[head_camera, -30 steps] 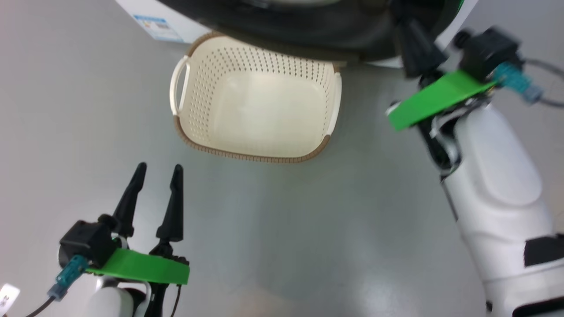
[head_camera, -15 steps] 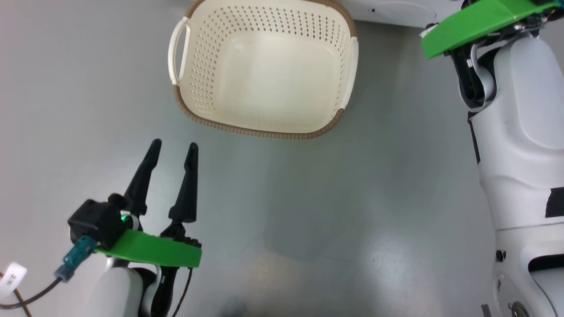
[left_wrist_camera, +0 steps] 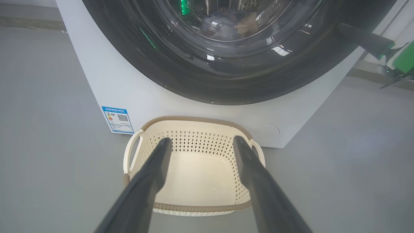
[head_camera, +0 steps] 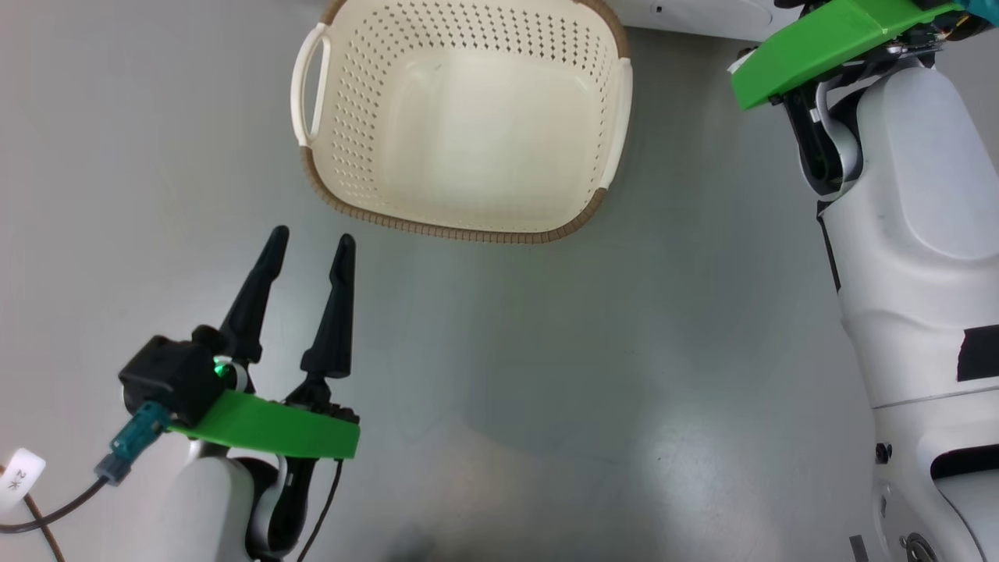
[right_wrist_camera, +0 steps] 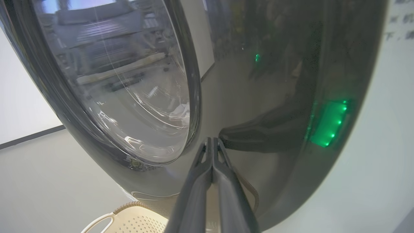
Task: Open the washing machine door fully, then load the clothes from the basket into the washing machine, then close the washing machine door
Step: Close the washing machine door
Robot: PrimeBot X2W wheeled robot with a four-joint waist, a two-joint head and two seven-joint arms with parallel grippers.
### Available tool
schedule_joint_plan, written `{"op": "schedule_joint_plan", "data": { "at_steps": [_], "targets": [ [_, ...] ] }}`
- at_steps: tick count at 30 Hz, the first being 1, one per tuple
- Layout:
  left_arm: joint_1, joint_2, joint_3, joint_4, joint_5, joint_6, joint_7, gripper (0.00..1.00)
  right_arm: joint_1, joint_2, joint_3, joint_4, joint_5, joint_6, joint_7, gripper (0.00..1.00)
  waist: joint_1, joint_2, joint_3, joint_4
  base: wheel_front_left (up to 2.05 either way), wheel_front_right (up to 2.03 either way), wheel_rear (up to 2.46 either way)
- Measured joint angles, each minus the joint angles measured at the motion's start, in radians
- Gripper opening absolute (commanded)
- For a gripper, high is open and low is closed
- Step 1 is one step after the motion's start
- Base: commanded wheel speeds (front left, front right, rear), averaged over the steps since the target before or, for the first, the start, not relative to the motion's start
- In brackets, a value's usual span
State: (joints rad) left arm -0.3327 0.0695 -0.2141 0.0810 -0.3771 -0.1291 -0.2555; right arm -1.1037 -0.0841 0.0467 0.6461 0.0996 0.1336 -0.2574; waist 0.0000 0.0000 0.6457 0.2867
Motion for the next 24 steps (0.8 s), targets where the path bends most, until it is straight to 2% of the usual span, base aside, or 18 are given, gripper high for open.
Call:
{"op": "schedule_joint_plan", "data": {
  "at_steps": [9, 19, 24],
  "targets": [
    [0.006, 0.011, 0.022, -0.001, 0.001, 0.000, 0.000, 1.00, 0.068, -0.003, 0.113, -0.020, 0.140, -0.001, 0.000, 0.00, 0.0000, 0.0000, -0.053, -0.026, 0.00, 0.00, 0.00],
    [0.052, 0.042, 0.047, -0.010, 0.006, 0.000, 0.000, 1.00, 0.231, -0.003, 0.197, -0.126, 0.264, -0.002, 0.000, 0.00, 0.0000, 0.0001, -0.130, -0.072, 0.00, 0.00, 0.00],
    [0.071, 0.045, 0.055, -0.012, 0.012, 0.000, 0.000, 1.00, 0.303, 0.002, 0.218, -0.166, 0.273, -0.002, 0.000, 0.00, 0.0000, 0.0000, -0.168, -0.091, 0.00, 0.00, 0.00]
  ]
}}
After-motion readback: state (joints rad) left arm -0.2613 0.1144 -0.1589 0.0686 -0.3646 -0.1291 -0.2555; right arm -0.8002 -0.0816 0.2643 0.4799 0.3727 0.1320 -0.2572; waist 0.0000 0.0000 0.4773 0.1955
